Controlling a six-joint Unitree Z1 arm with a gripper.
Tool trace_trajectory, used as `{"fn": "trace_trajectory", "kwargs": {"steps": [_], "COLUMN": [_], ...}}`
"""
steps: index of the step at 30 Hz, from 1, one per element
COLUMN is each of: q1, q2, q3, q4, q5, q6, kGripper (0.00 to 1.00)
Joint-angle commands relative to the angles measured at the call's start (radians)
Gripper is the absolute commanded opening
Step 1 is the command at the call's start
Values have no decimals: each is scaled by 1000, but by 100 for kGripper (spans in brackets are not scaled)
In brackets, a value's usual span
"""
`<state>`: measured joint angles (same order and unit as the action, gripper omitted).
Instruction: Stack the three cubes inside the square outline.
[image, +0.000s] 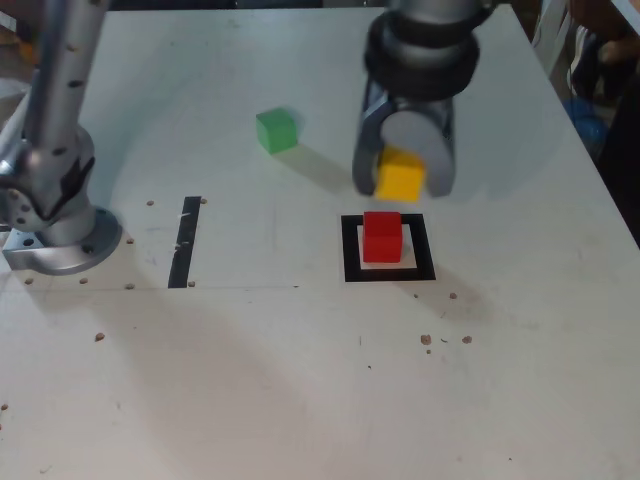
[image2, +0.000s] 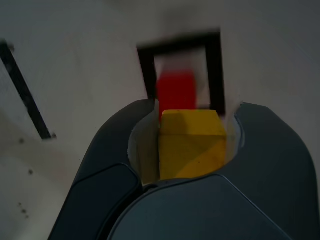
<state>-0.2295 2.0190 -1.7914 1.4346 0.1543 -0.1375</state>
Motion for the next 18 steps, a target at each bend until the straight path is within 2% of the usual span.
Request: {"fn": "trace_trajectory", "kwargs": {"steps": [1, 7, 18], "q1": [-6, 8, 67], "q2": [-4, 12, 38], "q3": [109, 150, 174], "q4": [-41, -104, -162], "q5": [-12, -27, -34], "q6": [-26, -61, -27], "kGripper": [15, 15, 15]}}
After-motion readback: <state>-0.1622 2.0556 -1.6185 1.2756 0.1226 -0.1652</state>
